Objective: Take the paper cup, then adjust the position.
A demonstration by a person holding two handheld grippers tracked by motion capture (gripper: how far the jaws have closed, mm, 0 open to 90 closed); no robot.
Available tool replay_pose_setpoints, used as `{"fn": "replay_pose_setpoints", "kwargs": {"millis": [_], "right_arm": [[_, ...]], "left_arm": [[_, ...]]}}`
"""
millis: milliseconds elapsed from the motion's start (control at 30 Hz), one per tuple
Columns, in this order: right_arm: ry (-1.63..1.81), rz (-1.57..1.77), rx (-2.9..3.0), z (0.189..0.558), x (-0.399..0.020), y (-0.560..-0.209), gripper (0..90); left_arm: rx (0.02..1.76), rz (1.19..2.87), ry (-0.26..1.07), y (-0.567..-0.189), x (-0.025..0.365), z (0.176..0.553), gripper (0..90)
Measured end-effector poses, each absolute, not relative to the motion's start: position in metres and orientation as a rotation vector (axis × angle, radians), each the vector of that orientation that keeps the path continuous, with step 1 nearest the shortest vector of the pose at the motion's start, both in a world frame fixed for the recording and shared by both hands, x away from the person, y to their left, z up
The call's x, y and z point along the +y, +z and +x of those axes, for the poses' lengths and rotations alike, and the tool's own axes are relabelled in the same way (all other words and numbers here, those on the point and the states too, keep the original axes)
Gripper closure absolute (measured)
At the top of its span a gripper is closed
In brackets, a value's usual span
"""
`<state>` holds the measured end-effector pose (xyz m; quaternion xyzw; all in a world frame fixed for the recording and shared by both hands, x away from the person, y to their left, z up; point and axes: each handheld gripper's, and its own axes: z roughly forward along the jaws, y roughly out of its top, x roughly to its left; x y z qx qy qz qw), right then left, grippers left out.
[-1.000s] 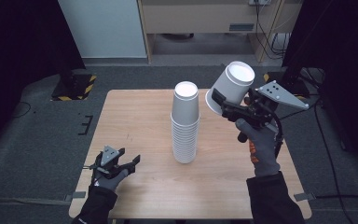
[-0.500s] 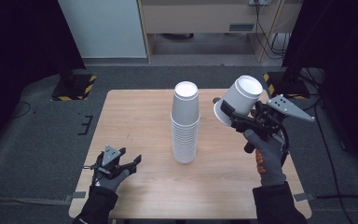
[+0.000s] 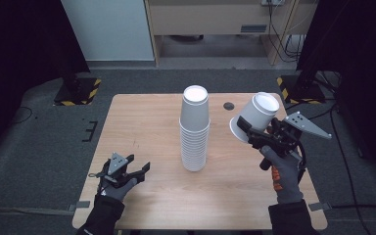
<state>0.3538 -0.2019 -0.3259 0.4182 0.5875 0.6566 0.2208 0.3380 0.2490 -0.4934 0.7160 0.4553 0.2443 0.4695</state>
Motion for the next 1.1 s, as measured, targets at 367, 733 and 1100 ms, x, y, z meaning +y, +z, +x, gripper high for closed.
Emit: {"fn": "replay_pose_setpoints", "kwargs": {"millis": [367, 733, 1100], "right_arm": [[1.812, 1.239, 1.638, 0.35, -0.216, -0.357, 14.9], [1.847, 1.329, 1.624, 0.344, -0.226, -0.381, 14.9], [1.908, 1.386, 1.605, 0.342, -0.228, -0.391, 14.8]], "left_arm": [[1.099, 1.751, 0.596, -0.493, 0.249, 0.338, 24.4], [1.068, 1.762, 0.567, -0.492, 0.241, 0.336, 28.6], [1.023, 1.759, 0.557, -0.488, 0.232, 0.332, 32.0]]}}
